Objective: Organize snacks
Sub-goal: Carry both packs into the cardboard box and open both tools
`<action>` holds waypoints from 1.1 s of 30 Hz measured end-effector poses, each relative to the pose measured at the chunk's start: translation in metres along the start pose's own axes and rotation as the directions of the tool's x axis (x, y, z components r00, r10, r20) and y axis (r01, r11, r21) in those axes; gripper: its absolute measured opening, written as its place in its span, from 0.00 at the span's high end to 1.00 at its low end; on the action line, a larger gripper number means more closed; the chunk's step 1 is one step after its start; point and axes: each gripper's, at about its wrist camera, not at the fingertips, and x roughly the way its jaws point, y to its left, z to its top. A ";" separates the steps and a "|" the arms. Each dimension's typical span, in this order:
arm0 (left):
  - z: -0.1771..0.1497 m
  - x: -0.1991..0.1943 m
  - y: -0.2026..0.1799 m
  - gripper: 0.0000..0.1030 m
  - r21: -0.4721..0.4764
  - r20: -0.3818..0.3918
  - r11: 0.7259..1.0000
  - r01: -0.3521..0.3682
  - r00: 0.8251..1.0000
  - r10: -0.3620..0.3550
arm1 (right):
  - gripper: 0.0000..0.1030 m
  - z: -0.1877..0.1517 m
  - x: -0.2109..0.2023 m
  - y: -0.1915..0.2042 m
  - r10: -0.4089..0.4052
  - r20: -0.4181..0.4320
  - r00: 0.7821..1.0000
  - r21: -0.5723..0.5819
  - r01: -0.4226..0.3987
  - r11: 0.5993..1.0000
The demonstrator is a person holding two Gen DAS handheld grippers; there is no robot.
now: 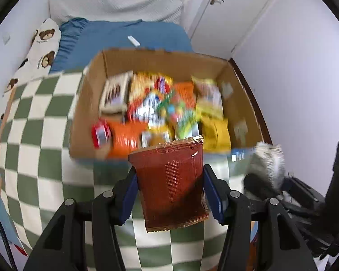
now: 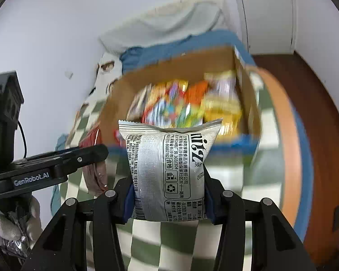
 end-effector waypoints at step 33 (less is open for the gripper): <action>0.091 0.121 0.067 0.06 -0.010 -0.145 0.974 -0.228 0.964 0.224 | 0.00 0.109 0.130 -0.043 -0.282 -0.176 0.943 -0.008 0.285 0.958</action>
